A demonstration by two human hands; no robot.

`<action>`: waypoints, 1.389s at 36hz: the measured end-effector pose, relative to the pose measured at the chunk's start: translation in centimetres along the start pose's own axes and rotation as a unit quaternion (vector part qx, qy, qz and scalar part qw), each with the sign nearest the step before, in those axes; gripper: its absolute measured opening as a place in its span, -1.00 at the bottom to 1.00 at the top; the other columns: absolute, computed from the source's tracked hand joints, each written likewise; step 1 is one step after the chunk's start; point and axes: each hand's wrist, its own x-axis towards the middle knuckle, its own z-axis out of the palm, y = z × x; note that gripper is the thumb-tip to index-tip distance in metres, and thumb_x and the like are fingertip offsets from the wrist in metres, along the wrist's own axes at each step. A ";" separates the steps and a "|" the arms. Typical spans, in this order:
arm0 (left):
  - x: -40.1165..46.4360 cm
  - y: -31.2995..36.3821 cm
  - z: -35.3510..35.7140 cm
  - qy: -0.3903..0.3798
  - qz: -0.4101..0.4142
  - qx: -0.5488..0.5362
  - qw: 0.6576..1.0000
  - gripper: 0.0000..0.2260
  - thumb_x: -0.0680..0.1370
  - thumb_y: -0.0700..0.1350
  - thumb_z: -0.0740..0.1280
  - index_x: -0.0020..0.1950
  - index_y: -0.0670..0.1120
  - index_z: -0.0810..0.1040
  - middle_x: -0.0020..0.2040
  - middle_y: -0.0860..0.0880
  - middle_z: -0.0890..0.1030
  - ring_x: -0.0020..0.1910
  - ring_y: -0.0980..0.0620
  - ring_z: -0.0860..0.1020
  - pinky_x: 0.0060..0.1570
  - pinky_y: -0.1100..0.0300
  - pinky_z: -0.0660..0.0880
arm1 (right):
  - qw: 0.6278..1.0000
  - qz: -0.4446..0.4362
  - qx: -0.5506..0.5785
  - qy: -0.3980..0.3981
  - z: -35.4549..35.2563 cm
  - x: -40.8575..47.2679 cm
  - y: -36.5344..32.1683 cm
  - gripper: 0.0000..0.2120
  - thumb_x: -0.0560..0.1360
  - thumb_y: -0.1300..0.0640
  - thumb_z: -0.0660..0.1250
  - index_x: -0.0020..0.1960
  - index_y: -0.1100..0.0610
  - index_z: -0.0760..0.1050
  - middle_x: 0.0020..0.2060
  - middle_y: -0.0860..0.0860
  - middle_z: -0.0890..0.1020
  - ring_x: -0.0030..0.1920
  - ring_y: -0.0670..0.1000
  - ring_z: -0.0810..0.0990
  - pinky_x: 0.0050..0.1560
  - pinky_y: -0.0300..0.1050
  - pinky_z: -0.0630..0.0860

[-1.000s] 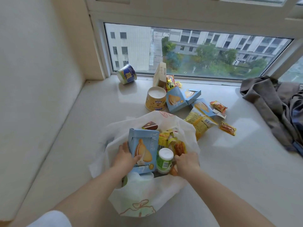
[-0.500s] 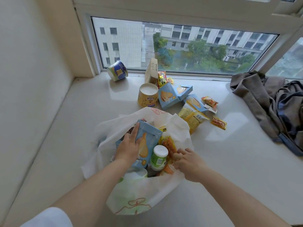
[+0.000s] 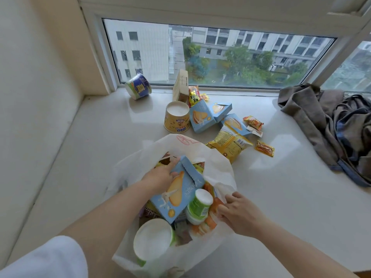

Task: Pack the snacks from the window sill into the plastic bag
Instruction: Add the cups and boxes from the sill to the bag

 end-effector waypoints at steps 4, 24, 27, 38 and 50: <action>-0.4 0.1 2.8 -0.033 0.001 0.082 0.996 -0.51 0.59 0.27 -0.04 0.52 0.24 0.01 0.33 -0.11 0.38 0.26 -0.14 0.41 0.17 0.00 0.40 | 0.989 0.138 0.014 -0.058 -0.3 0.7 0.5 -0.57 0.31 -0.07 0.43 0.13 0.05 0.56 -0.27 -0.04 0.68 -0.28 0.00 0.64 -0.18 -0.15 0.28; -0.4 3.1 2.4 0.197 0.130 0.069 0.969 -0.61 0.59 0.03 0.19 0.42 0.03 0.33 0.21 -0.01 0.41 0.11 0.02 0.44 -0.01 0.20 0.46 | 0.942 0.332 0.016 0.037 -1.7 2.8 4.7 -0.72 0.09 0.16 0.59 -0.30 0.17 0.54 -0.47 0.06 0.52 -0.54 0.08 0.48 -0.59 -0.23 0.28; 0.6 4.3 1.2 0.217 0.150 0.063 0.963 -0.63 0.58 -0.01 0.21 0.39 0.01 0.36 0.20 -0.02 0.43 0.16 -0.02 0.43 0.07 0.14 0.45 | 0.942 0.336 0.003 0.023 -1.8 3.7 5.5 -0.55 0.09 0.14 0.59 -0.05 0.16 0.60 -0.18 0.14 0.59 -0.26 0.16 0.55 -0.37 -0.03 0.49; 6.9 8.8 -1.6 0.198 0.148 0.119 0.962 -0.59 0.59 -0.01 0.18 0.43 -0.01 0.31 0.28 -0.05 0.40 0.27 -0.06 0.34 0.20 0.07 0.39 | 0.917 0.229 0.179 -0.274 4.0 6.1 7.6 -0.66 0.62 0.15 0.04 0.36 0.11 0.36 0.29 0.08 0.45 0.26 0.12 0.44 0.20 -0.03 0.40; 19.4 14.1 -2.1 0.093 0.072 0.082 0.990 -0.53 0.58 0.11 0.22 0.45 0.01 0.28 0.35 -0.05 0.37 0.37 -0.04 0.29 0.28 0.05 0.33 | 0.768 0.464 0.438 -0.061 8.4 8.1 18.2 -0.71 0.60 -0.01 0.12 0.14 0.06 0.54 0.04 0.01 0.61 0.05 0.07 0.54 -0.03 -0.08 0.45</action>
